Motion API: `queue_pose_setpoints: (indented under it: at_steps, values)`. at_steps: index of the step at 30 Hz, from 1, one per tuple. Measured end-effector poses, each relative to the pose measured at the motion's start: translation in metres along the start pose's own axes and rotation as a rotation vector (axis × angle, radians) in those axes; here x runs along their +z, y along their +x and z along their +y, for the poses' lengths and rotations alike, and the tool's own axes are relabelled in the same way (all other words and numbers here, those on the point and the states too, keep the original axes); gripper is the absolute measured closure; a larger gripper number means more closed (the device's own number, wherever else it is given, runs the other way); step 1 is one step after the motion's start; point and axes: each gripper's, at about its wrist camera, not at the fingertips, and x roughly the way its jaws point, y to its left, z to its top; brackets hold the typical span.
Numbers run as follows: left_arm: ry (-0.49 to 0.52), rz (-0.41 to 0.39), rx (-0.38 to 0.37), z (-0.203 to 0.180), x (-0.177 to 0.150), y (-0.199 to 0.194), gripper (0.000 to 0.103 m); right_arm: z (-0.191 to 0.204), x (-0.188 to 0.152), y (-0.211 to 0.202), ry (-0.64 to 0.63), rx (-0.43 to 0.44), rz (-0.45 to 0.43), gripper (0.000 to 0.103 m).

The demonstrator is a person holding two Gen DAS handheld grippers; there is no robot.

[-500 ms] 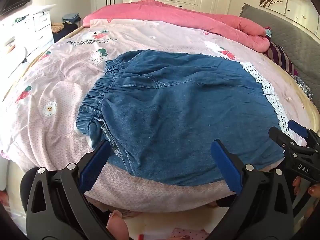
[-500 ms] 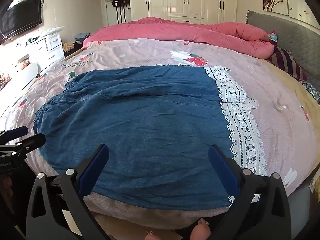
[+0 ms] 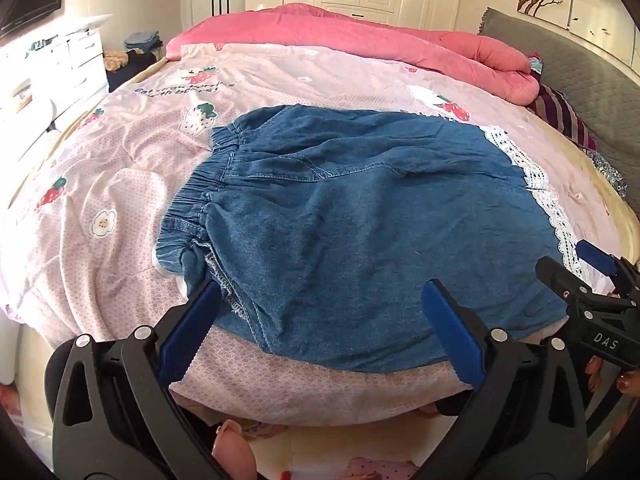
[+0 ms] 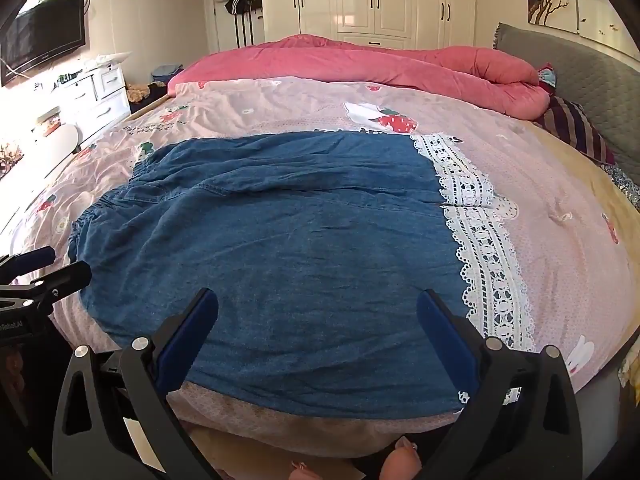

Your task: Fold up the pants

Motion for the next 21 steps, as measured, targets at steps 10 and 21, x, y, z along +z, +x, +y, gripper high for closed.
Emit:
queue_pose_setpoints:
  at_steps: [10,21]
  values:
    - [0.008,-0.009,0.000,-0.0014,-0.0003,-0.0020,0.009,0.0009,0.0010,-0.0023,-0.010,-0.007,-0.014,0.004]
    - [0.007,-0.014,-0.002,-0.0016,0.0000,-0.0036,0.009,0.0012,0.0007,-0.0040,-0.009,-0.007,-0.017,0.004]
